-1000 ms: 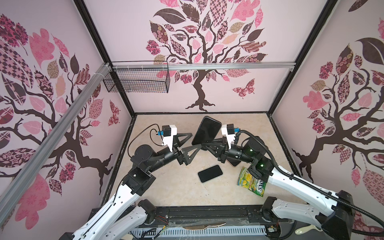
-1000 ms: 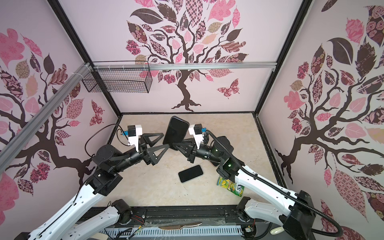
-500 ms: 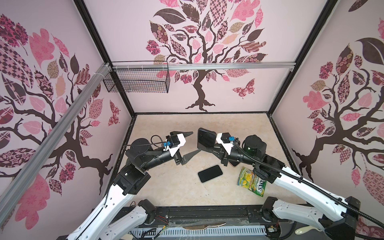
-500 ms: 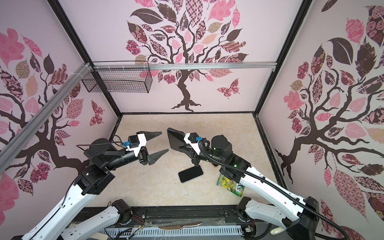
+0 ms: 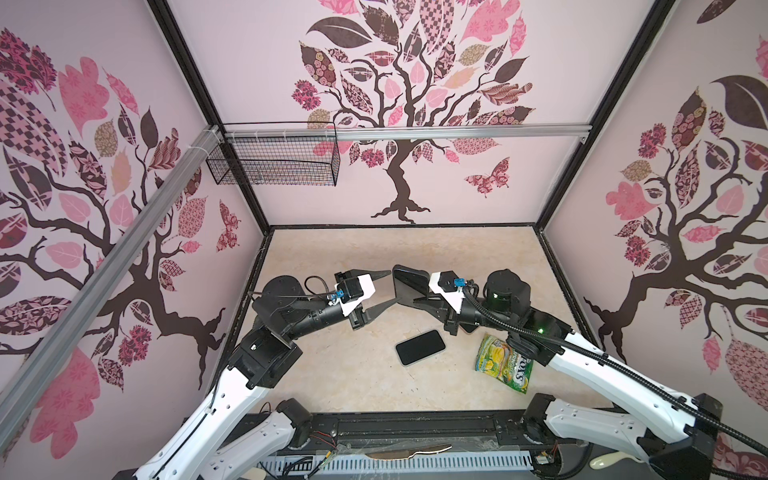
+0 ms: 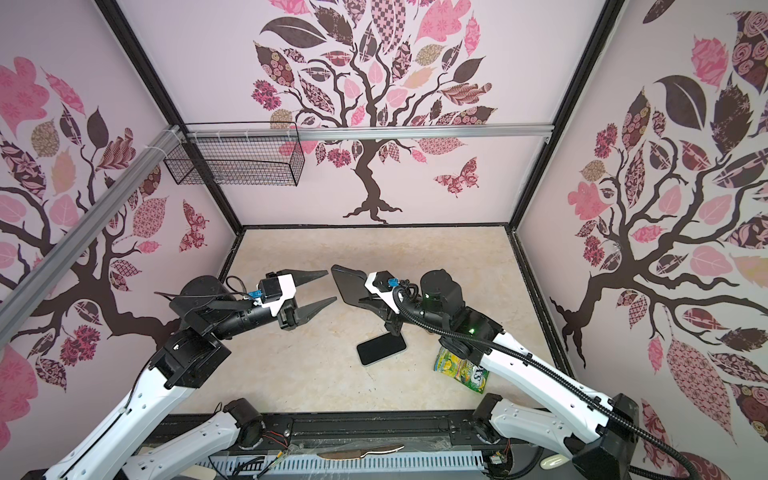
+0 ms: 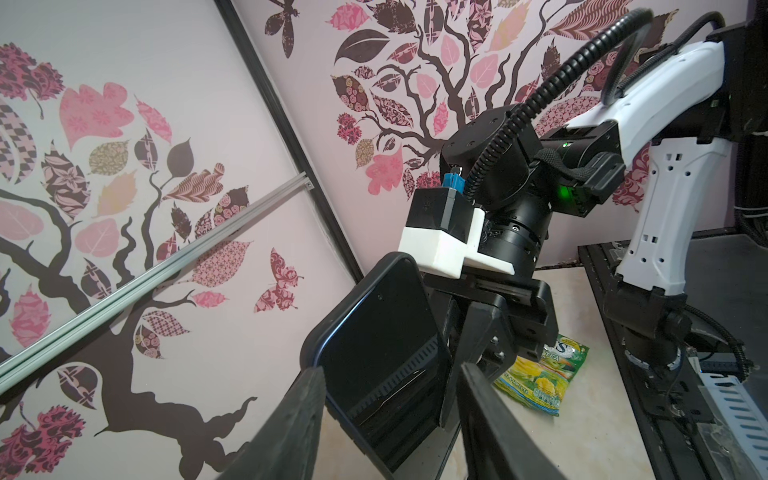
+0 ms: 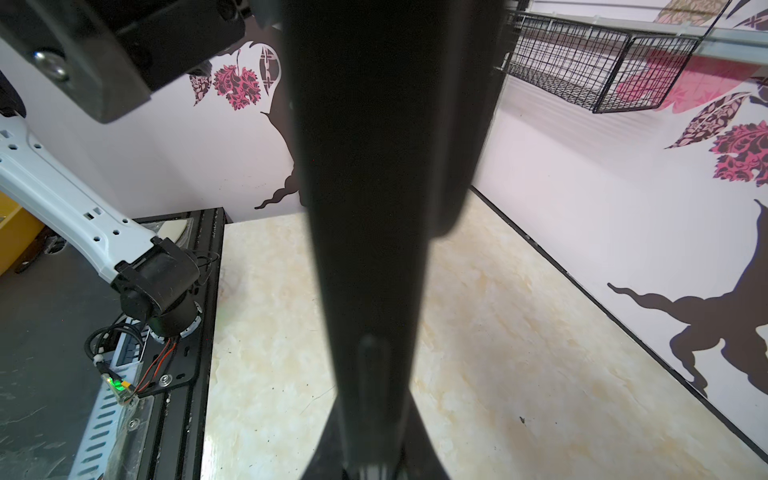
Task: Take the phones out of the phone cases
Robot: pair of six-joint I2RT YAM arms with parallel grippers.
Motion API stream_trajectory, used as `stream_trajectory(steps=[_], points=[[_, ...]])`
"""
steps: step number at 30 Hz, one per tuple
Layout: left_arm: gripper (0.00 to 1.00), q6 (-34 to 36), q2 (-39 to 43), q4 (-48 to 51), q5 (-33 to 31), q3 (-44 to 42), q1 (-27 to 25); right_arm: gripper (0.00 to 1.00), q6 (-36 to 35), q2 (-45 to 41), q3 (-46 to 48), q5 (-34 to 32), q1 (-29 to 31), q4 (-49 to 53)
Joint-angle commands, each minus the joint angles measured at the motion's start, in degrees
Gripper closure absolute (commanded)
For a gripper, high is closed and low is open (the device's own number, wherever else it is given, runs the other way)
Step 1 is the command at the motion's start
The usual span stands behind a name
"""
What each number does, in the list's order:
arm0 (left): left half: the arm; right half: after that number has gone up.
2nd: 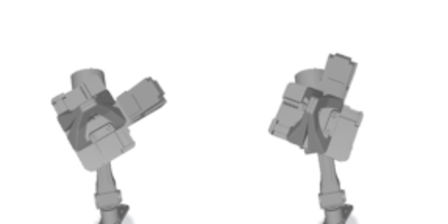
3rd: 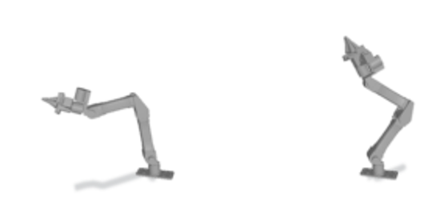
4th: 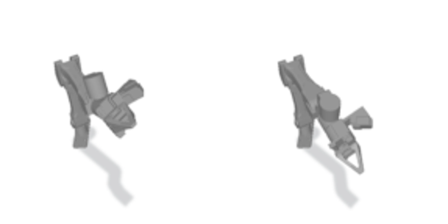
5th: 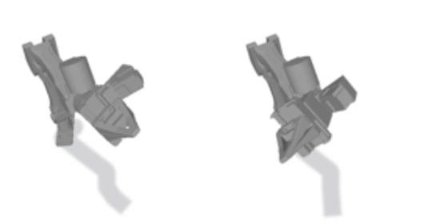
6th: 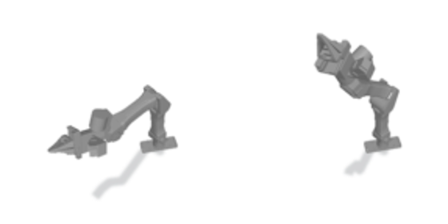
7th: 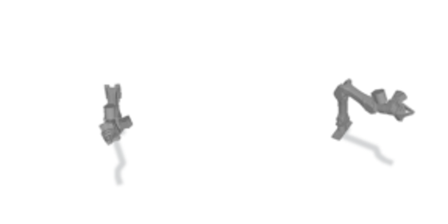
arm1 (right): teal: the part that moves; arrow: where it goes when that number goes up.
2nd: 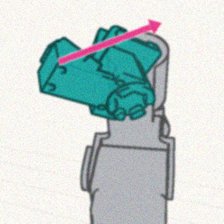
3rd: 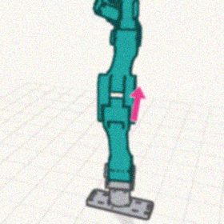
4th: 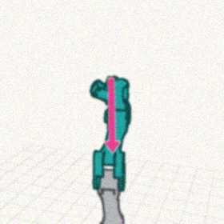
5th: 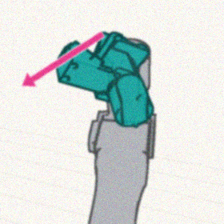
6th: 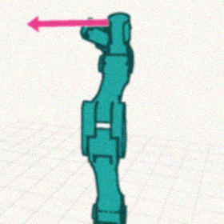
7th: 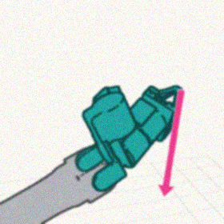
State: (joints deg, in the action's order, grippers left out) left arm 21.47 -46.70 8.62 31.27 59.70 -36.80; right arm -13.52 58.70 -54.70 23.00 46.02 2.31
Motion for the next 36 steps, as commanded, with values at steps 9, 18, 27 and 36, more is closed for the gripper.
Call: stream_trajectory(steps=[9,18,27,36], points=[[0.51,-0.29,-0.06,-1.77,0.9,0.24,-0.15,1.0,1.21,-1.03,-3.59,3.77,0.12,-2.65],[0.51,-0.56,-0.45,-1.86,1.01,-0.04,-0.12,1.0,1.98,-1.29,-3.4,5.2,0.04,-3.56],[0.51,-1.59,-1.79,-2.21,1.04,-0.38,-0.19,1.0,1.36,-0.99,-3.76,8.0,0.15,-3.71],[0.51,-3.3,-2.18,-3.8,-0.72,-1.76,-0.13,1.0,2.7,-2.02,-2.0,10.04,0.21,-9.72]])
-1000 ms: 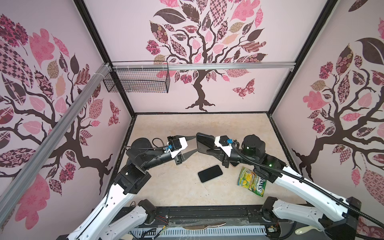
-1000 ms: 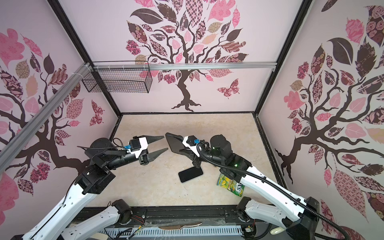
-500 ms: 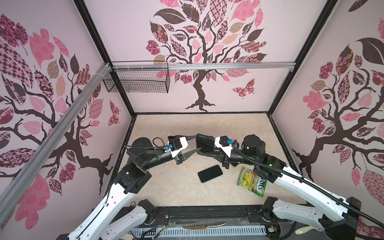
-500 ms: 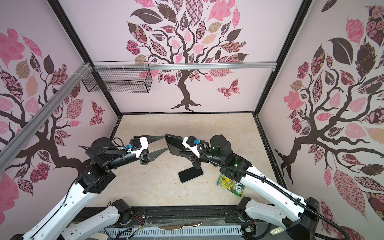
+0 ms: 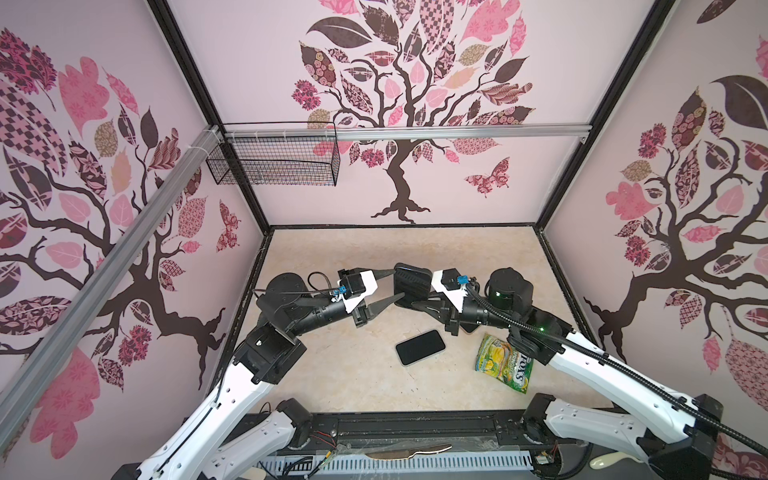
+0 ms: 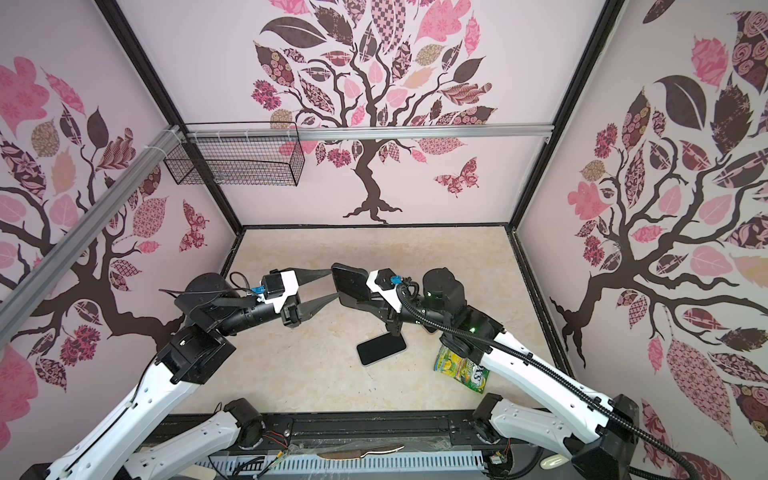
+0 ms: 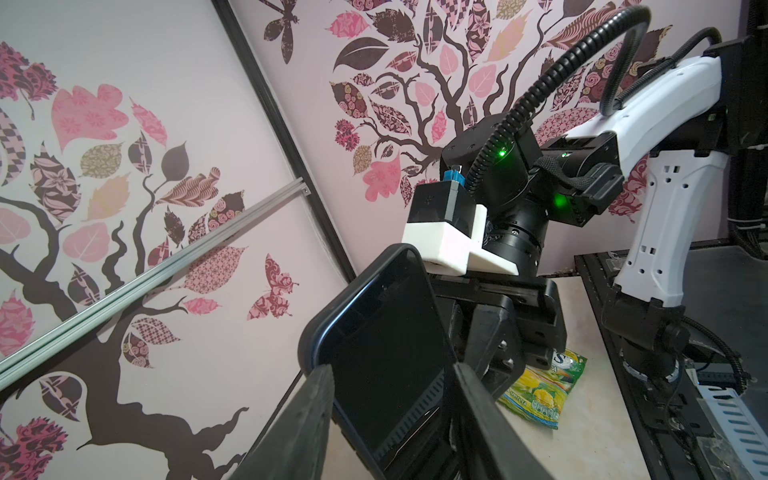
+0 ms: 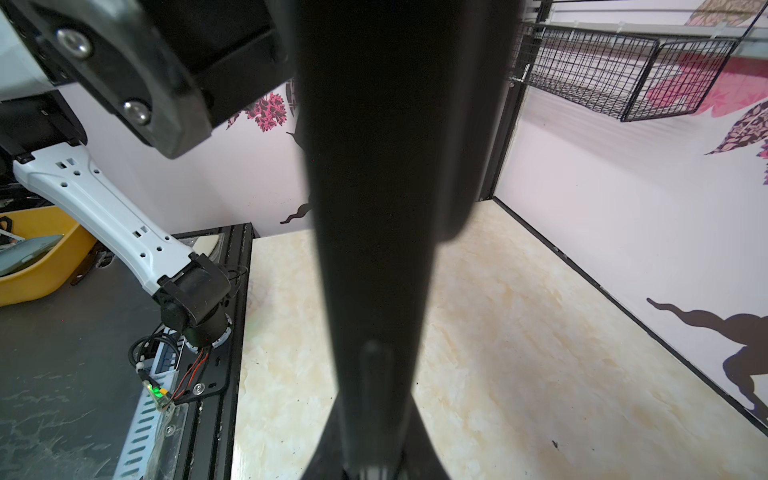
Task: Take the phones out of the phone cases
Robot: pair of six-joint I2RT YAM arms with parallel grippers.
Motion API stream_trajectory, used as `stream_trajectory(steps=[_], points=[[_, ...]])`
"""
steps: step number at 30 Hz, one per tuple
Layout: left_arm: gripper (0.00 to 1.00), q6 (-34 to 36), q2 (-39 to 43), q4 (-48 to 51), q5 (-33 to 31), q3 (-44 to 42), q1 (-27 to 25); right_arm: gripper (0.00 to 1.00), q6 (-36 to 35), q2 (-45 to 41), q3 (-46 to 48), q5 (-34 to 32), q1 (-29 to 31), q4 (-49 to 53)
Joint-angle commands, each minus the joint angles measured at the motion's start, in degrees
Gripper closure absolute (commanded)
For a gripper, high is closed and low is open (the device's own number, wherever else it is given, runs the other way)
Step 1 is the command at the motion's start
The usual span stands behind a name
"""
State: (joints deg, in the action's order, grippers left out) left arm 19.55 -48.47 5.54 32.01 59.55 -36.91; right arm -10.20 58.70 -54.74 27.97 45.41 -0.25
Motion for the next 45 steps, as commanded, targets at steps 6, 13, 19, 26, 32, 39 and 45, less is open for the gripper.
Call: stream_trajectory(steps=[6,13,19,26,32,39,45], points=[[0.52,-2.74,-1.05,-1.06,0.65,-2.07,-0.01,1.0,-0.53,-0.96,-3.04,7.35,0.74,-6.86],[0.52,-3.55,-1.87,-1.01,1.05,-2.59,-0.04,1.0,-2.88,-0.47,-4.67,8.33,0.98,-3.77],[0.52,-3.73,-2.49,-1.54,-1.91,-2.42,-0.01,1.0,-4.0,-0.2,-5.3,8.85,1.05,-2.55],[0.52,-4.08,-0.85,-4.11,-5.0,-3.82,-0.05,1.0,-2.91,-0.56,-4.52,5.45,1.08,-4.09],[0.52,-4.0,-0.12,-4.05,-4.96,-4.34,-0.01,1.0,-1.84,0.05,-4.74,5.49,1.08,-4.92],[0.52,-3.69,0.73,-4.21,-6.22,-4.57,-0.03,1.0,0.37,0.68,-4.91,-1.03,1.06,-4.98],[0.47,-2.3,2.94,-5.55,-10.41,-5.26,-0.01,1.0,0.79,0.37,-4.45,-6.14,1.02,-4.23]])
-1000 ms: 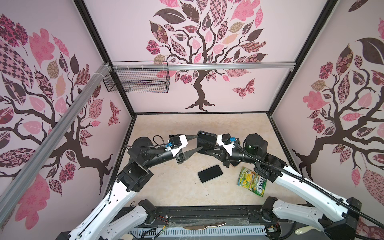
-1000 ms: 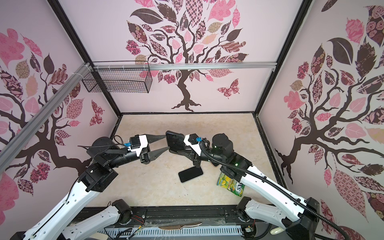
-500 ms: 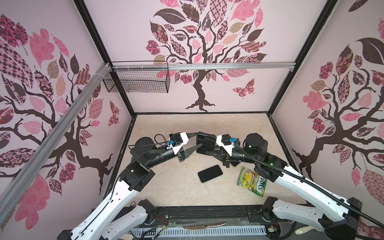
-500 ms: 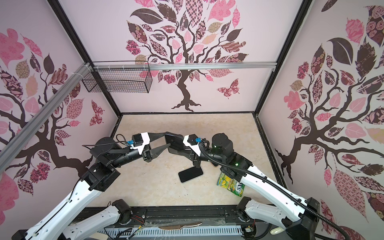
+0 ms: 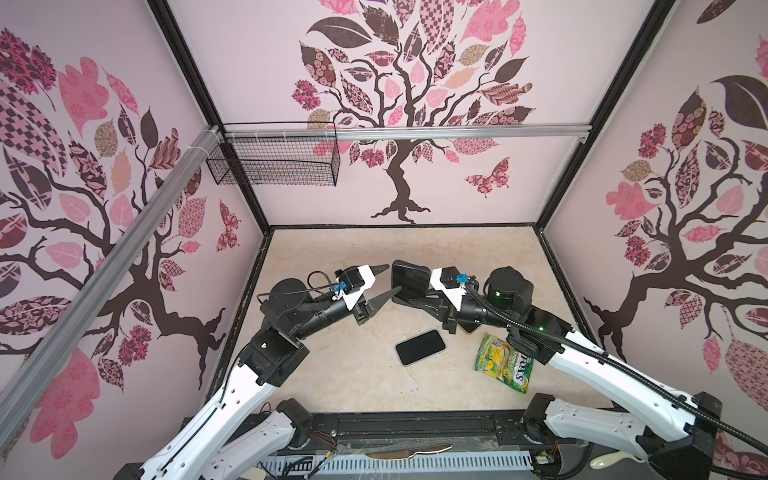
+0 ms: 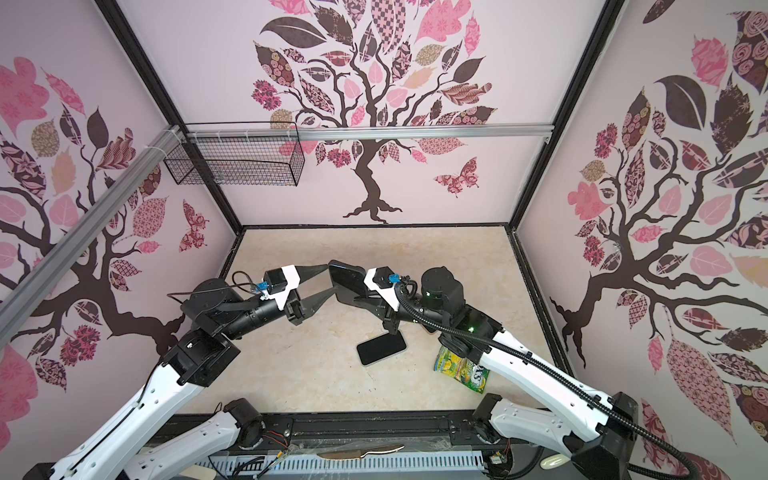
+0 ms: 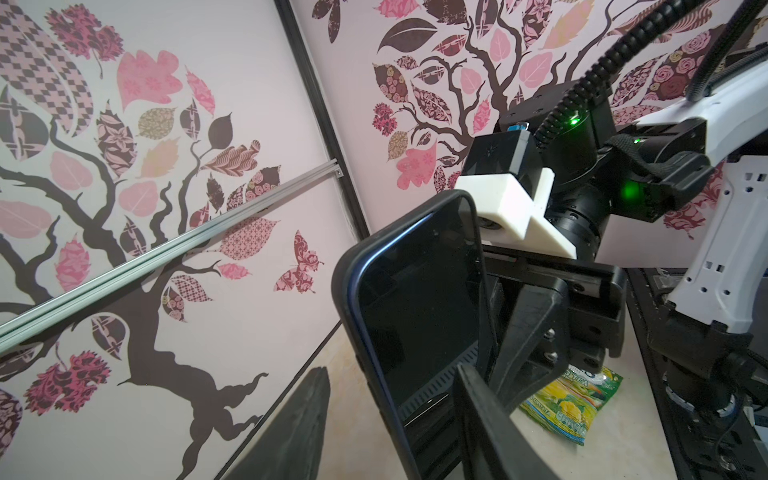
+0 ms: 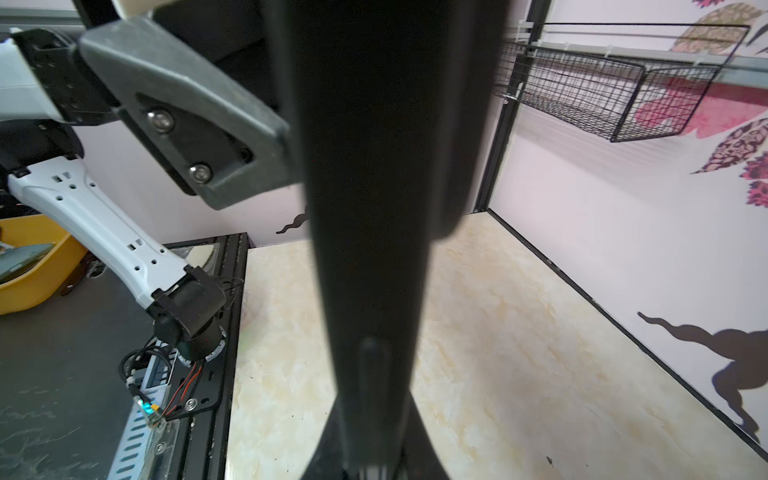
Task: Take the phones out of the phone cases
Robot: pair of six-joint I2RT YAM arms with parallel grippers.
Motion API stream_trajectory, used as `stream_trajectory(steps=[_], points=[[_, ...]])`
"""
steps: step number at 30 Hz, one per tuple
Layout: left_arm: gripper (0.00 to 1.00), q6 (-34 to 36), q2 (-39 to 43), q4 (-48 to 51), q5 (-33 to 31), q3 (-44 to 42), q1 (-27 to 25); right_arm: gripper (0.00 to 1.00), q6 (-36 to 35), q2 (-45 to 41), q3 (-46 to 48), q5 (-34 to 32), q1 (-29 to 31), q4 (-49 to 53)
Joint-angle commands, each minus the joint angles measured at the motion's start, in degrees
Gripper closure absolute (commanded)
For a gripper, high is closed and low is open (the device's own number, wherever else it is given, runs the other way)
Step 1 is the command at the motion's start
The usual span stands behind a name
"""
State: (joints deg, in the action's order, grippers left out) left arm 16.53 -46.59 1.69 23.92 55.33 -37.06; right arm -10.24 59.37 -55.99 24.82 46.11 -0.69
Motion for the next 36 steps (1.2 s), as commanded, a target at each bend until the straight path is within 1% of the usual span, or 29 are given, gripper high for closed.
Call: stream_trajectory(steps=[1,6,13,16,27,33,36], points=[[0.47,0.95,1.09,-1.48,-1.82,-0.66,0.1,1.0,1.05,-0.25,-3.24,-3.26,0.31,-3.79],[0.48,0.96,0.98,-1.58,2.16,-0.01,0.08,1.0,1.33,0.43,-3.96,-2.72,0.34,-2.71],[0.52,0.35,0.37,-2.3,3.85,-0.01,0.14,1.0,1.1,0.92,-4.31,-0.07,0.31,-1.71],[0.54,0.16,0.03,-2.75,4.06,-0.18,0.14,1.0,1.0,1.01,-4.42,0.54,0.34,-1.58],[0.54,0.07,-0.55,-2.88,3.52,-0.3,0.15,1.0,0.4,1.12,-4.57,3.43,0.33,-1.2],[0.54,-0.36,-0.05,-3.85,1.44,-1.07,0.08,1.0,0.75,0.09,-3.36,1.2,0.34,-2.67],[0.53,-0.37,-0.08,-3.88,1.21,-1.02,0.13,1.0,0.81,0.13,-3.34,1.37,0.36,-2.6]])
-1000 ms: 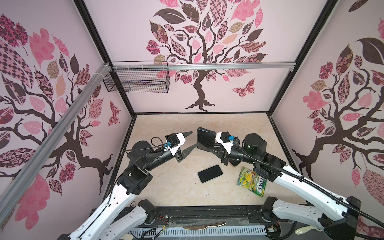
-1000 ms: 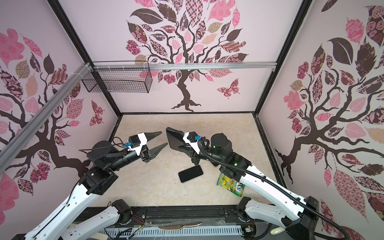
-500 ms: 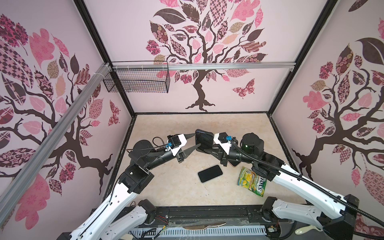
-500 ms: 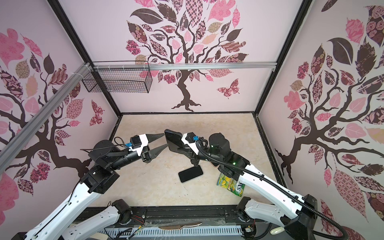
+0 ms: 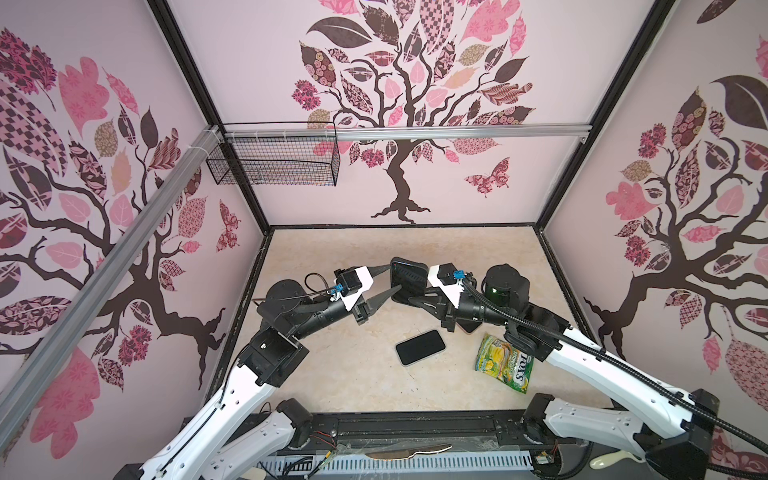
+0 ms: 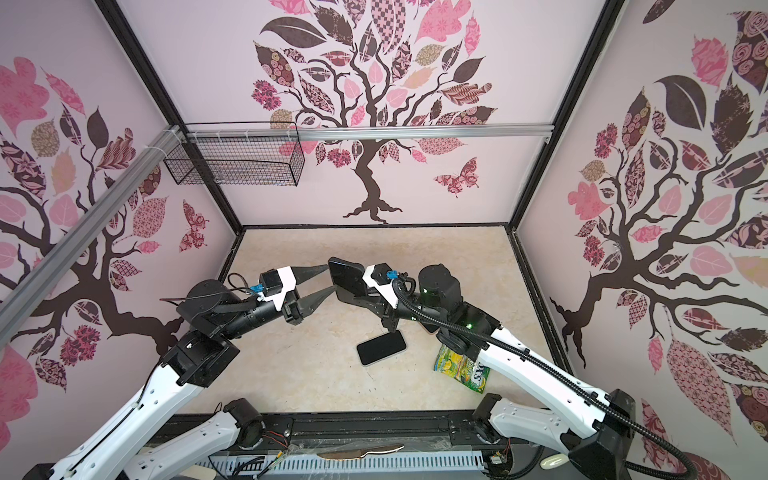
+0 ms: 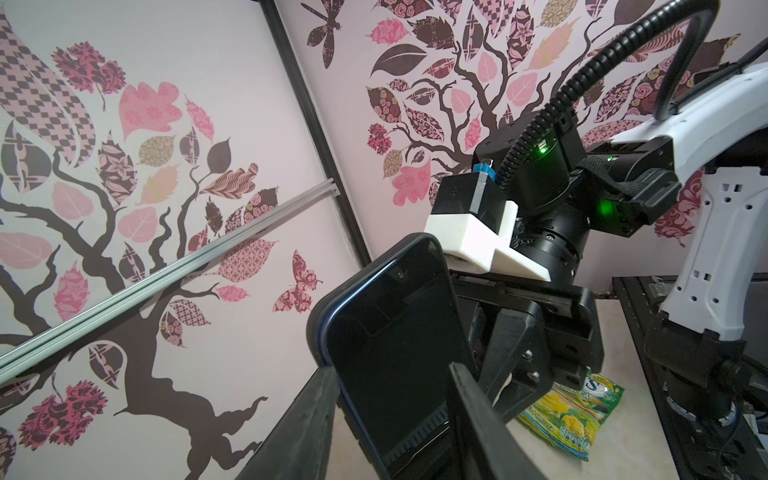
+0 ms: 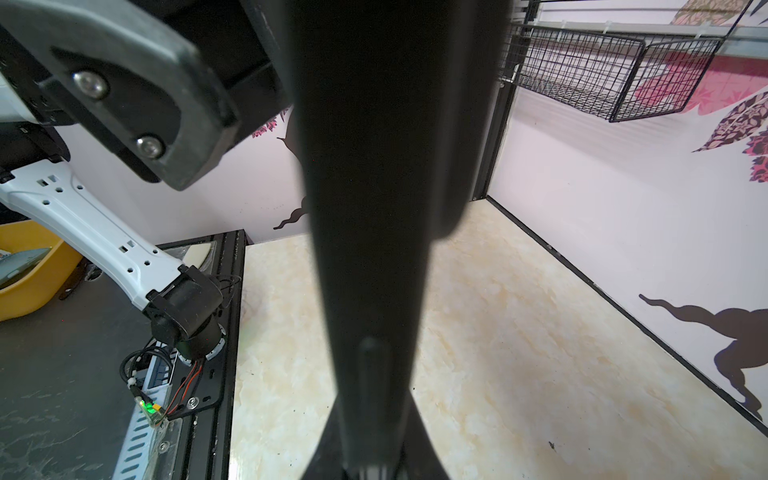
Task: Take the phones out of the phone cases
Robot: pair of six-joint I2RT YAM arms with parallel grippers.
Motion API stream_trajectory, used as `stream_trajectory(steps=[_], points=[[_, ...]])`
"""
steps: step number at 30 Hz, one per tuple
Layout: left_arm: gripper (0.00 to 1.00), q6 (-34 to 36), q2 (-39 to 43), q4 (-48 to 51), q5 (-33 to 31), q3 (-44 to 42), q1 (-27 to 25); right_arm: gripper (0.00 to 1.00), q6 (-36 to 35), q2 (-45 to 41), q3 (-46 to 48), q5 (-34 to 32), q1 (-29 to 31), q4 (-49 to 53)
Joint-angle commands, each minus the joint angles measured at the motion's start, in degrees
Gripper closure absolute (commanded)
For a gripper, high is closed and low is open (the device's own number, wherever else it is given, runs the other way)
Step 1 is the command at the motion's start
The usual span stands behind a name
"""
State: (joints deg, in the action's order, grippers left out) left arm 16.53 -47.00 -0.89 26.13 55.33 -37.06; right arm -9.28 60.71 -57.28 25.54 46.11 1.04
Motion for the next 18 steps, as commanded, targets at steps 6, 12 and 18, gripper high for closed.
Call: stream_trajectory(steps=[6,12,18], points=[[0.53,-0.58,0.03,-1.22,-0.32,-1.01,0.09,1.0,-0.12,-0.87,-2.34,1.4,0.37,-3.94],[0.54,-0.71,-0.49,-1.2,0.5,-0.8,0.11,1.0,-0.71,-0.24,-3.03,3.83,0.35,-2.72],[0.53,-0.85,-1.39,-1.14,0.32,-0.65,0.14,1.0,-1.92,-0.09,-3.12,7.25,0.36,-2.54]])
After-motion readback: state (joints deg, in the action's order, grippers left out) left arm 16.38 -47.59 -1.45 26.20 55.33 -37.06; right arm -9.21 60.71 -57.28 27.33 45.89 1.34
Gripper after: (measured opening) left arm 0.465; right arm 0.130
